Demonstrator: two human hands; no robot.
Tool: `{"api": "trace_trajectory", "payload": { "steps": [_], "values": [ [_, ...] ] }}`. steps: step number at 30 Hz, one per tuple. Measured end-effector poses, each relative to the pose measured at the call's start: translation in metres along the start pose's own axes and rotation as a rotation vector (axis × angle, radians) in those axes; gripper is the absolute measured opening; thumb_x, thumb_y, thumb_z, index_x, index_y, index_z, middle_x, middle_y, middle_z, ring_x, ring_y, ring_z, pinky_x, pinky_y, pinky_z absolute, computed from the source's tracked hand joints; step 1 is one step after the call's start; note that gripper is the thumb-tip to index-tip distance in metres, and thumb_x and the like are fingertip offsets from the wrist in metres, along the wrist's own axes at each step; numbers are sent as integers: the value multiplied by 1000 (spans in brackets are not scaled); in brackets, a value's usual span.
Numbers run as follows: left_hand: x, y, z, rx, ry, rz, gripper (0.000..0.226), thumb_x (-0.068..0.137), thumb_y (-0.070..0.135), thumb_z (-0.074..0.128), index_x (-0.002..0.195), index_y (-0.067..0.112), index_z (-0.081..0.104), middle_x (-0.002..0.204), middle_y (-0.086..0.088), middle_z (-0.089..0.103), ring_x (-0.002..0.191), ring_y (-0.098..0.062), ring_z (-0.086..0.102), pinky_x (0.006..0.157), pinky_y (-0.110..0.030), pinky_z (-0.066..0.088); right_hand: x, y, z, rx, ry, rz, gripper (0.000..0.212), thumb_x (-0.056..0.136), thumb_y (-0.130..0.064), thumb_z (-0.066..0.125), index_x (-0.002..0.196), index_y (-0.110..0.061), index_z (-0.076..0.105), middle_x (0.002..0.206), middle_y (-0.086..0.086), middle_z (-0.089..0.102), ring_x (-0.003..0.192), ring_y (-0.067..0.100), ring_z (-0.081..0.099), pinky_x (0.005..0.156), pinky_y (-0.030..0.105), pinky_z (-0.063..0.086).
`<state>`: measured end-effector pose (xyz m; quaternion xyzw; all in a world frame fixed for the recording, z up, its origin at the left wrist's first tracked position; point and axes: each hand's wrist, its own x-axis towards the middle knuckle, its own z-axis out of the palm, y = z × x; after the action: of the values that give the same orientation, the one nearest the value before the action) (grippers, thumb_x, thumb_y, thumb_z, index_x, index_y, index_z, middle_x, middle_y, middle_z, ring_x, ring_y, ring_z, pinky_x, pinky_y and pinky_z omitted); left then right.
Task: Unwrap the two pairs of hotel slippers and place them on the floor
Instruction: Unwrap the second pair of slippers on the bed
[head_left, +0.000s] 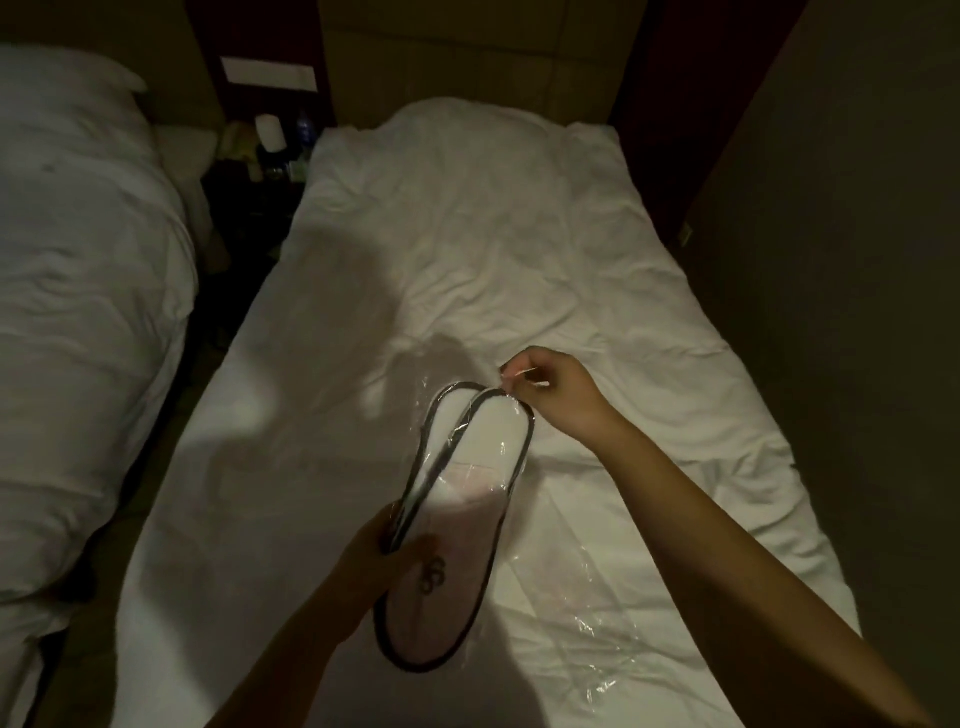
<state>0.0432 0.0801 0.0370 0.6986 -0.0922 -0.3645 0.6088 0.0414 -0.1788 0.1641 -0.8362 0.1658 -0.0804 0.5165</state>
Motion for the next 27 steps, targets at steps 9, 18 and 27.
{"api": "trace_trajectory", "payload": {
  "steps": [9, 18, 27],
  "values": [
    [0, 16, 10, -32, 19, 82, 44, 64, 41, 77, 105, 32, 66, 101, -1, 76, 93, -16, 71, 81, -33, 57, 5, -22, -32, 152, -95, 220, 28, 90, 5, 46, 112, -1, 63, 78, 7, 66, 45, 11, 64, 46, 16, 49],
    [-6, 21, 13, -27, -61, 123, 44, 67, 31, 78, 110, 33, 65, 109, -2, 74, 101, -18, 69, 86, -35, 55, 5, -24, -35, -164, -261, 53, 23, 71, -16, 82, 92, -7, 75, 82, 0, 65, 61, -2, 53, 60, 8, 43],
    [-14, 29, 13, -136, -58, 145, 43, 70, 32, 77, 111, 28, 66, 109, -4, 75, 99, -17, 71, 79, -29, 56, 8, -28, -27, 193, -246, 30, 27, 80, -25, 74, 97, -4, 72, 83, -2, 67, 80, 8, 61, 75, 23, 46]
  ]
}}
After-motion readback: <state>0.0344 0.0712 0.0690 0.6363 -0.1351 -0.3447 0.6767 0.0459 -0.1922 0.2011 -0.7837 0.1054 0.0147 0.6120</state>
